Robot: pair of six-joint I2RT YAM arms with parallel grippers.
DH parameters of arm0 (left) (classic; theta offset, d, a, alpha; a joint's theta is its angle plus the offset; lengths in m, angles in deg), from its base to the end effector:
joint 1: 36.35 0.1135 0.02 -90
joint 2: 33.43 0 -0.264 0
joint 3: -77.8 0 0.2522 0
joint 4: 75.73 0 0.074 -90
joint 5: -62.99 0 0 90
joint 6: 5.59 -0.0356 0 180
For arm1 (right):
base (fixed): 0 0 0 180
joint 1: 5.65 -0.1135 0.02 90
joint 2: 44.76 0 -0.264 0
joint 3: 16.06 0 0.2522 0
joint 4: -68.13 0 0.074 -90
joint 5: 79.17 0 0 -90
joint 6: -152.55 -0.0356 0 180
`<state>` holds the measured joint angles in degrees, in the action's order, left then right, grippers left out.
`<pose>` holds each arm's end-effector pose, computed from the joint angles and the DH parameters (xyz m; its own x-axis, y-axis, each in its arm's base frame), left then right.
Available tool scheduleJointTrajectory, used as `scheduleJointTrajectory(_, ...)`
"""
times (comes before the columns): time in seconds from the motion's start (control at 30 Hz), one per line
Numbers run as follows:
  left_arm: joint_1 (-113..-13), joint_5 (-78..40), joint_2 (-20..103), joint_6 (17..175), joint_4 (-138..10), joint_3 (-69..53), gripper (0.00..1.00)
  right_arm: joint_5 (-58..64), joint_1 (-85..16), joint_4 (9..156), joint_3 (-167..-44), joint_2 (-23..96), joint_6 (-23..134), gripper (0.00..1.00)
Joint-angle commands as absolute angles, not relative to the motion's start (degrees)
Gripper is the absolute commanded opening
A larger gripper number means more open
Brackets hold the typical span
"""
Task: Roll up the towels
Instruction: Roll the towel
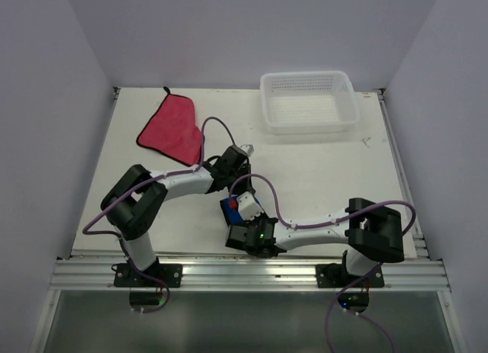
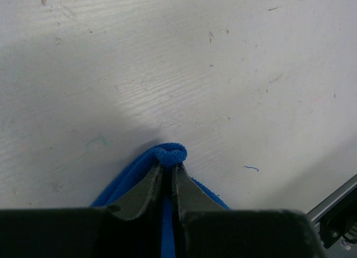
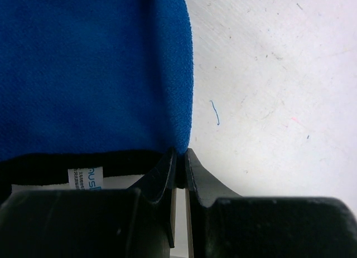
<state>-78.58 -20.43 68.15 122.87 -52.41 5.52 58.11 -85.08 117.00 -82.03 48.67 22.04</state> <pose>0.2633 -0.2445 0.1618 -0.9080 -0.0102 -0.4187 0.1972 0.8716 -0.4489 0.0776 0.2732 0.1654 -0.5480 -0.5345 -0.6434 -0.3670 0.8449 -0.3892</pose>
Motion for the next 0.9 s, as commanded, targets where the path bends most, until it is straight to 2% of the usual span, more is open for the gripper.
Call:
scheduleJointTrajectory(0.0,-75.8,-22.9,66.0,121.6,-62.9,7.3,0.00,60.9,-87.1,125.4,-84.3,51.5,23.3,0.00)
scheduleJointTrajectory(0.27,-75.4,-21.4,63.3,120.7,-70.7,13.5,0.00,63.6,-90.8,128.2,-87.3,58.9,25.0,0.00)
scheduleJointTrajectory(0.57,-75.4,-21.1,63.6,120.1,-74.2,17.7,0.00,64.9,-92.8,131.5,-92.0,66.9,26.0,0.00)
scheduleJointTrajectory(0.87,-75.5,-24.6,64.3,119.1,-74.3,20.5,0.00,65.3,-93.6,133.0,-93.8,70.1,26.0,0.00)
